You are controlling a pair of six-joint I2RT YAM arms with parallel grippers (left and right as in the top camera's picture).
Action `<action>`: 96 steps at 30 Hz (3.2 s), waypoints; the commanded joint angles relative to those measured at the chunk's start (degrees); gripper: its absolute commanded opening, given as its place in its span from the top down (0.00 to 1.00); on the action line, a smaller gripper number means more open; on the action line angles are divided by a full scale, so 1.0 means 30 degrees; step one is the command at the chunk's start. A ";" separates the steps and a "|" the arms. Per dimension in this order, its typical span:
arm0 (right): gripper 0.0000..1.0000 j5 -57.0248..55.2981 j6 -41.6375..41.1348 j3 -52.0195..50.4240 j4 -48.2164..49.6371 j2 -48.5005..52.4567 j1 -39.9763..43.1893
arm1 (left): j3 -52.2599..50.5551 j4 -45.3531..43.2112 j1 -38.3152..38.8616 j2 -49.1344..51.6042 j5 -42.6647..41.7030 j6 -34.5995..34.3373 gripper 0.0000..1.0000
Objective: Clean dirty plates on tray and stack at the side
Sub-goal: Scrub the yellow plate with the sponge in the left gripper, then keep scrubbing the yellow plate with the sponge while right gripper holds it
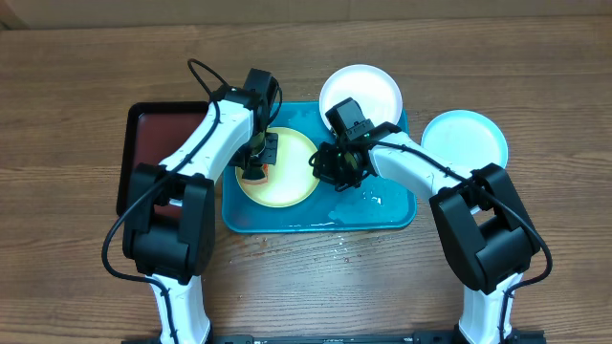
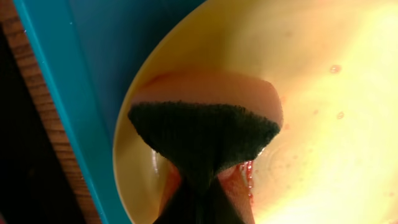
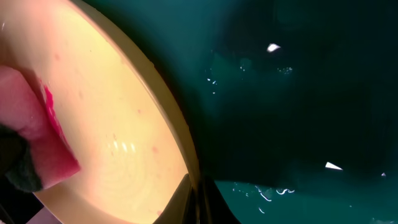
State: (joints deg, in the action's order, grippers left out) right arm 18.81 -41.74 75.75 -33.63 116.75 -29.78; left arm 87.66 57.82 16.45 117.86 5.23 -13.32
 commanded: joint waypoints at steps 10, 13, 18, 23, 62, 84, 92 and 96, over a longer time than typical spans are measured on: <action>0.96 -0.0729 -0.0015 0.0080 -0.0102 0.0561 -0.0036 | -0.0291 -0.1107 0.0525 -0.0291 -0.7373 0.5450 0.96; 0.96 -0.0729 -0.0015 0.0080 -0.0109 0.0561 -0.0036 | -0.0291 -0.1457 0.0495 -0.0291 -0.5676 0.4597 0.96; 0.96 -0.0729 -0.0015 0.0080 -0.0124 0.0561 -0.0036 | -0.0291 -0.1610 0.0495 -0.0291 0.0342 0.1698 0.96; 0.96 -0.0736 -0.0015 0.0080 -0.0124 0.0561 -0.0036 | -0.0291 -0.1734 0.0495 -0.0291 0.4539 0.0022 0.96; 0.96 -0.0729 0.0044 0.0080 -0.0197 0.0561 -0.0036 | -0.0299 -0.4619 0.0976 -0.0291 0.6390 0.0051 0.96; 0.96 -0.0729 0.0051 0.0080 -0.0168 0.0561 -0.0036 | -0.0291 -0.5530 0.1027 -0.0291 -0.4284 0.5923 0.96; 0.96 -0.0736 0.0051 0.0080 -0.0168 0.0561 -0.0036 | -0.0291 -0.1574 0.1027 -0.0291 -0.4991 0.9056 0.96; 0.96 -0.0736 0.0051 0.0080 -0.0160 0.0561 -0.0036 | -0.0291 0.0284 0.1027 -0.0291 -0.4991 0.9639 0.96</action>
State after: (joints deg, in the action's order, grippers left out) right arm 18.44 -41.71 75.77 -33.87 116.75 -29.76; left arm 87.07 56.31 19.16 117.86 -8.38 11.22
